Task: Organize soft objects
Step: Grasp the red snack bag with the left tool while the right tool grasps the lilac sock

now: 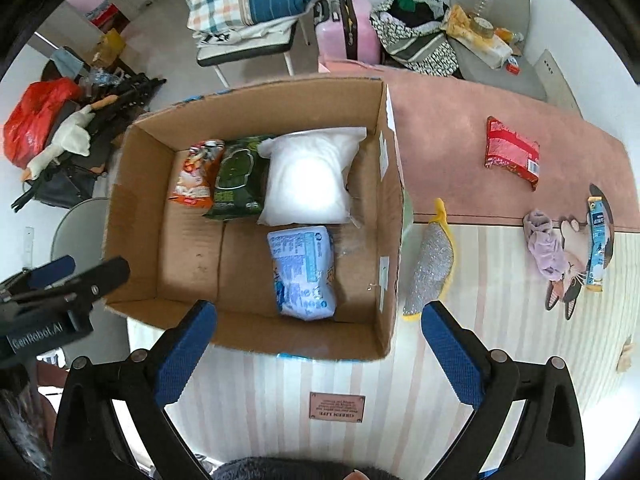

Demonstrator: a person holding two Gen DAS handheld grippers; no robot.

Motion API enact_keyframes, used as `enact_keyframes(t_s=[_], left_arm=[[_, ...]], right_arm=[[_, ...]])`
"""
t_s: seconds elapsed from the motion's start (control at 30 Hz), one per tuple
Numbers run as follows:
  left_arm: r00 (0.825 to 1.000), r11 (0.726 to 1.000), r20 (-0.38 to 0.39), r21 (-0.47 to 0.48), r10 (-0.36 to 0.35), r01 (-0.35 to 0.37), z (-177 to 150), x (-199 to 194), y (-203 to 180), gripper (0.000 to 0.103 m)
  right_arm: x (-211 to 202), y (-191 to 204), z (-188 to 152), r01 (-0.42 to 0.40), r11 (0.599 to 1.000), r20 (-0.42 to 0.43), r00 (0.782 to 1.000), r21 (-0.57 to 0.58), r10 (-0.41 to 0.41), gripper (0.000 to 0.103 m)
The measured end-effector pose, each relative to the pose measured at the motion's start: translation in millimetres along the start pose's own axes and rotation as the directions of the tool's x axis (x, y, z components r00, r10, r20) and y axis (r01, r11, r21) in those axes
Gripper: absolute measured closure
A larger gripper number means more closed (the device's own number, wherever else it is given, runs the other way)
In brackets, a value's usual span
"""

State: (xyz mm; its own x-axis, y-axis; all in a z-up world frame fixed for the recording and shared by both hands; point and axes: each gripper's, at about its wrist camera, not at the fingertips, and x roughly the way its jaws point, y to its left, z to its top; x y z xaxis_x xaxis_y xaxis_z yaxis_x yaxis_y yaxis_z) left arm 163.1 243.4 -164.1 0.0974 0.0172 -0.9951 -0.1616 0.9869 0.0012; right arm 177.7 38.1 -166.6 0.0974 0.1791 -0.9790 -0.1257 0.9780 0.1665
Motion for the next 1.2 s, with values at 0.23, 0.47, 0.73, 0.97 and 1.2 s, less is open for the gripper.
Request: enact_keyframes(t_s=[0.23,0.47,0.73,0.97,1.2], left_arm=[[0.998,1.000,0.070,-0.008,0.008,-0.007,-6,-40,-26,0.002],[0.995,0.992,0.083,0.121,-0.049,0.038,26,-51,-135,0.002],[0.962,0.966,-0.181,0.123,-0.203,0.227,90,33,-277,0.002],[0.893,0.967,-0.373,-0.059,-0.253,0.249,142,134,-365,0.009],[0.848,0.958,-0.462,-0.239,-0.258,0.161,182,214,-403,0.009]], right_arm=[[-37,-24,-8,-0.095,0.995,0.065,0.994,0.024,0.093,0.000],[-67,-130,-1,-0.078,0.982,0.133,0.990,0.172,0.056,0.000],[-20,-315,14,0.032,0.912,0.053,0.997,0.408,-0.058,0.000],[59,-388,27,-0.025,0.864,-0.035,0.998,0.502,0.050,0.050],[88,-407,23,-0.049,0.847,-0.032,0.997,0.529,0.077,0.050]])
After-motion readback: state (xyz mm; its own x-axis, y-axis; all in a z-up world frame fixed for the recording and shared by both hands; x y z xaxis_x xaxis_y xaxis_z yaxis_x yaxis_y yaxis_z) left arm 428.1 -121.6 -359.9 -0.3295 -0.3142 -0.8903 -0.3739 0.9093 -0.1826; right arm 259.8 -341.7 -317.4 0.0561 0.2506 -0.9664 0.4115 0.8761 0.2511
